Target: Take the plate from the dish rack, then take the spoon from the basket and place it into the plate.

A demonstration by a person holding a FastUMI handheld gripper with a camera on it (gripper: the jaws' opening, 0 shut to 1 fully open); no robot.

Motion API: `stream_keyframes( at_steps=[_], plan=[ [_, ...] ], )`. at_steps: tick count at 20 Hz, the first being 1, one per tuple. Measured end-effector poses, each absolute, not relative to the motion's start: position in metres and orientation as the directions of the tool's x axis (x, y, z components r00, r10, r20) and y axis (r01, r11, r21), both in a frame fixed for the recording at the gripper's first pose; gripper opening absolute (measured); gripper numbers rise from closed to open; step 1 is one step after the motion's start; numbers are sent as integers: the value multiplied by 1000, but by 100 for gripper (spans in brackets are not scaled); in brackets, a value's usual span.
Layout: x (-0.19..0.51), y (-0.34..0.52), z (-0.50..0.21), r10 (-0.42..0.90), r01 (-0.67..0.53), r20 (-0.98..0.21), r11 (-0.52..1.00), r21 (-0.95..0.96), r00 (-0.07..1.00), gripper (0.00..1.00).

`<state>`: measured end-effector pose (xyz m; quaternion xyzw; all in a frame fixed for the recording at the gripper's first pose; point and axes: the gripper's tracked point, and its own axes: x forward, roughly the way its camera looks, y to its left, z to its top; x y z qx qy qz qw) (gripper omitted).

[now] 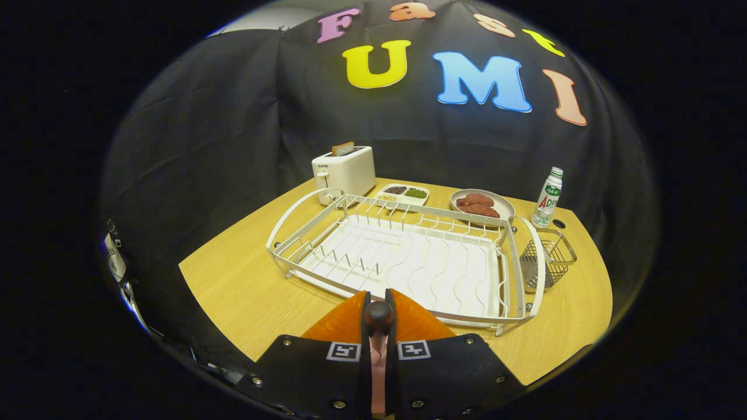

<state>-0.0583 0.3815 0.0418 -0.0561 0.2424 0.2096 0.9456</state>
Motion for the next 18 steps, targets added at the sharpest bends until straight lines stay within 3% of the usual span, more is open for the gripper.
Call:
stream_keyframes(
  at_steps=[8,11,13,18],
  plan=[
    [-61,384,51,381,-425,-464,905,11,800,15],
    [-58,385,58,378,-421,-446,907,3,811,34],
    [-60,386,61,392,-430,-439,903,15,808,39],
    [-59,381,82,392,-425,-402,905,10,827,40]
  ],
)
